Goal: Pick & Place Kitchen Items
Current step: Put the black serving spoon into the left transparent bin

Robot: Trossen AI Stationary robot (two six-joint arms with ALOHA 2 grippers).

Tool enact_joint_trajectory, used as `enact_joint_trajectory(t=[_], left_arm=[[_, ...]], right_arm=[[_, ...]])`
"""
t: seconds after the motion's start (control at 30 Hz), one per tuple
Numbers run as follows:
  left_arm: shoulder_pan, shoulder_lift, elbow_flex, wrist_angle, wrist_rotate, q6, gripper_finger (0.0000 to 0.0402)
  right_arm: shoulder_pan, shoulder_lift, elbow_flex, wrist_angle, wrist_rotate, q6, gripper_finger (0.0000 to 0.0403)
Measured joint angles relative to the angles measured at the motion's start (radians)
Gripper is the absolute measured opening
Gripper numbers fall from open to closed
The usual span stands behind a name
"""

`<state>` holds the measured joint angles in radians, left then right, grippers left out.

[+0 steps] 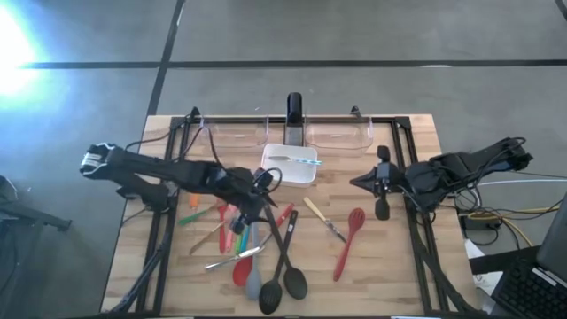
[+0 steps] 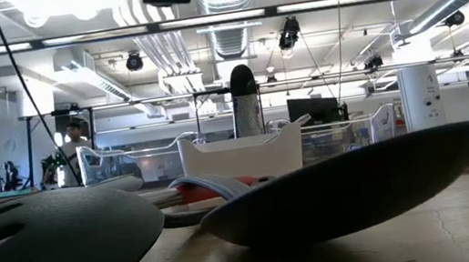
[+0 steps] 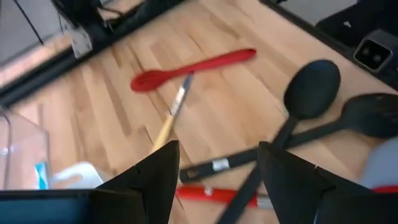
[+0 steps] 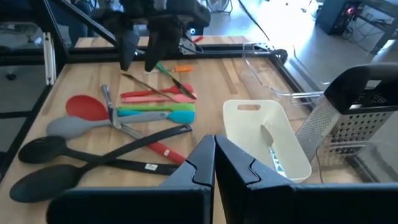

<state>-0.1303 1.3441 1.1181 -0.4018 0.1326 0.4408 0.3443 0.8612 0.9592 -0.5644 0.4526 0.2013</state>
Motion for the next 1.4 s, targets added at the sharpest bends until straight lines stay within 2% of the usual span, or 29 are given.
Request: enact_joint_trajectory(t=[0.13, 0.23, 0.43, 0.63, 0.83, 1.1, 1.4], left_arm=[[0.000, 0.055, 0.037, -0.025, 0.000, 0.007, 0.0222], [-0.001, 0.072, 0.043, -0.019, 0.000, 0.035, 0.0222], [-0.004, 0.131, 0.038, -0.042, -0.021, 0.062, 0.0222], [-0.023, 0.193, 0.039, -0.048, -0.029, 0.078, 0.0221], [-0.067, 0.239, 0.039, -0.044, -0.045, 0.139, 0.0220], [-0.119, 0.353, 0.076, -0.028, -0.046, 0.180, 0.0217], [-0.123, 0.480, 0.129, -0.028, -0.047, 0.168, 0.0209]], right_arm=[[0.000, 0.019, 0.000, -0.008, 0.000, -0.090, 0.0009], [0.003, 0.002, -0.010, 0.003, -0.002, -0.059, 0.0009], [0.003, -0.151, -0.054, 0.143, -0.008, -0.074, 0.0009], [0.002, -0.291, -0.077, 0.125, -0.008, -0.104, 0.0009], [0.002, -0.366, -0.077, 0.126, -0.008, -0.104, 0.0009], [0.002, -0.402, -0.076, 0.127, -0.008, -0.104, 0.0009], [0.002, -0.400, -0.076, 0.127, -0.008, -0.105, 0.0009]])
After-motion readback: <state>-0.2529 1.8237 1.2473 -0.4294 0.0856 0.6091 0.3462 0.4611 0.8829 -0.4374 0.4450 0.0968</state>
